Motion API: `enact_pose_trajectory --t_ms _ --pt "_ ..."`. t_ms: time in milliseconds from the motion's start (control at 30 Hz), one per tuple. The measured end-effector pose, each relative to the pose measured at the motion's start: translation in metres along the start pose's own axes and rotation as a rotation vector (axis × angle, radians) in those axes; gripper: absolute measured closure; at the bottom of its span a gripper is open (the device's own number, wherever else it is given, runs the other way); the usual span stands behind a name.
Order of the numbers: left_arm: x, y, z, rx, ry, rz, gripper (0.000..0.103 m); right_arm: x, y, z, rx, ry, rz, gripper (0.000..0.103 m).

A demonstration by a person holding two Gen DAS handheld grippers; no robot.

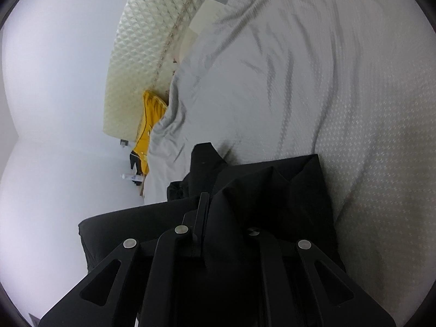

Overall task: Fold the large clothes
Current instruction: 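Lift the hem with both grippers and fold it toward the collar, then lower the folded hem onto the jacket and open both grippers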

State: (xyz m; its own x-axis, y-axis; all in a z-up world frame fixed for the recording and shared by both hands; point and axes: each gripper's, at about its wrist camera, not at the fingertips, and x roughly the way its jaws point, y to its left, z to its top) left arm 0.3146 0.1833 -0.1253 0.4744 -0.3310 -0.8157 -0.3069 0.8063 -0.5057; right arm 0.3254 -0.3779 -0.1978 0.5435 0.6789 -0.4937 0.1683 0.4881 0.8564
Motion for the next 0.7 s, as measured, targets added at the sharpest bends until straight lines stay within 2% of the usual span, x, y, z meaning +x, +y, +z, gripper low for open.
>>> enact_pose_trajectory --t_ms 167,233,333,367,400,500,567,633,700 --pt "-0.01 0.003 0.002 0.0 0.03 -0.041 0.068 -0.011 -0.001 -0.001 0.006 0.024 0.052 0.089" --pt "-0.021 0.008 0.0 0.0 0.029 -0.086 0.061 -0.023 0.004 -0.005 -0.03 0.025 0.047 0.081" --pt "-0.037 0.017 -0.013 0.009 0.03 -0.133 0.043 -0.044 0.02 -0.015 -0.12 0.003 0.002 0.069" --pt "-0.043 0.019 -0.017 0.007 0.022 -0.147 0.033 -0.049 0.026 -0.02 -0.157 -0.007 -0.022 0.061" --pt "-0.049 0.021 -0.022 0.008 0.006 -0.147 0.024 -0.056 0.033 -0.026 -0.19 -0.021 -0.041 0.058" --pt "-0.077 0.026 -0.039 0.047 -0.085 -0.12 0.023 -0.077 0.047 -0.04 -0.263 -0.08 -0.083 0.051" --pt "-0.096 0.024 -0.052 0.107 -0.156 -0.085 0.023 -0.091 0.057 -0.05 -0.331 -0.15 -0.149 0.021" --pt "-0.113 0.021 -0.067 0.17 -0.234 -0.039 0.023 -0.111 0.071 -0.064 -0.419 -0.242 -0.211 0.019" --pt "-0.126 0.017 -0.085 0.227 -0.297 -0.037 0.023 -0.127 0.085 -0.082 -0.492 -0.307 -0.231 0.019"
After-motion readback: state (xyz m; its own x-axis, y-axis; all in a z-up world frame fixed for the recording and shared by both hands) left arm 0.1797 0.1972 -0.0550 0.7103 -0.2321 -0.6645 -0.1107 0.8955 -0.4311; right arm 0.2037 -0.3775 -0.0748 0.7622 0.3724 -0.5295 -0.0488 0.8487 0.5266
